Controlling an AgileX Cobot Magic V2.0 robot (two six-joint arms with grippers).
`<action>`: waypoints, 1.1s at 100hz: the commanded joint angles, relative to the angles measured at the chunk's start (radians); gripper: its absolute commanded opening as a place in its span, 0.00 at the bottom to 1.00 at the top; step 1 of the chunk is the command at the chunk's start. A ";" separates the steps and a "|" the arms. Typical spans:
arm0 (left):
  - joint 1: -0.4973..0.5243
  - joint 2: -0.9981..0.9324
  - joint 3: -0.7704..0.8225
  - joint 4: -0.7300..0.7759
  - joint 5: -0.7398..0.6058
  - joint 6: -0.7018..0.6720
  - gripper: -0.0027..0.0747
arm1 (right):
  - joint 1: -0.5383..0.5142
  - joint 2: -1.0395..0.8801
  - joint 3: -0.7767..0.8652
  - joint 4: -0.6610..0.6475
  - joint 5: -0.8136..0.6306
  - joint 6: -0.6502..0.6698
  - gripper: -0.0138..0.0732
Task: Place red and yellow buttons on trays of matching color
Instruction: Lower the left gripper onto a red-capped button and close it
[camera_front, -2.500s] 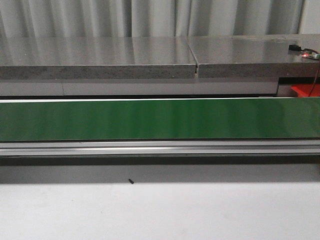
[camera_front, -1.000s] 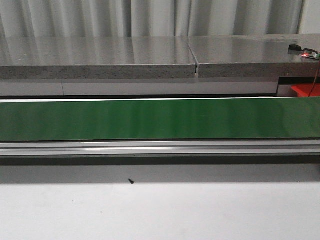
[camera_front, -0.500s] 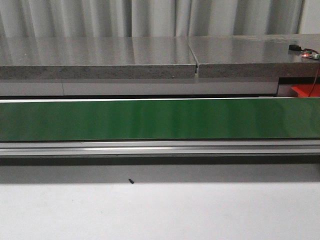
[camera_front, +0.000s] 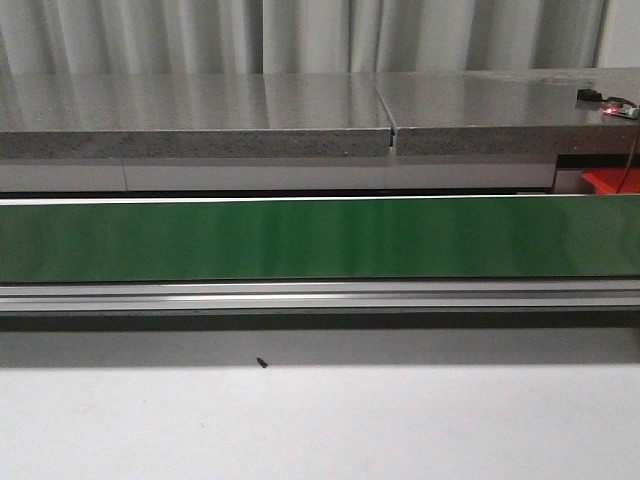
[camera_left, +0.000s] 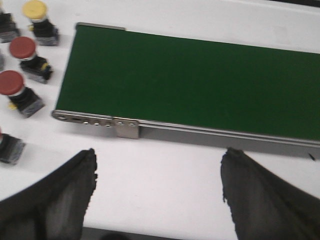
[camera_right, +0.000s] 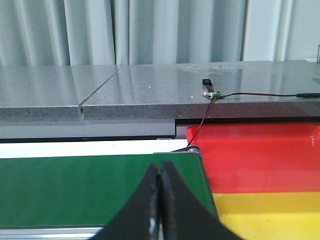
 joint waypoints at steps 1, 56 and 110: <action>-0.003 0.016 -0.035 0.142 -0.077 -0.132 0.70 | -0.005 -0.019 -0.017 -0.010 -0.080 0.000 0.08; 0.276 0.289 -0.055 0.211 -0.169 -0.212 0.70 | -0.005 -0.019 -0.017 -0.010 -0.080 0.000 0.08; 0.483 0.515 -0.072 0.180 -0.271 -0.212 0.70 | -0.005 -0.019 -0.017 -0.010 -0.080 0.000 0.08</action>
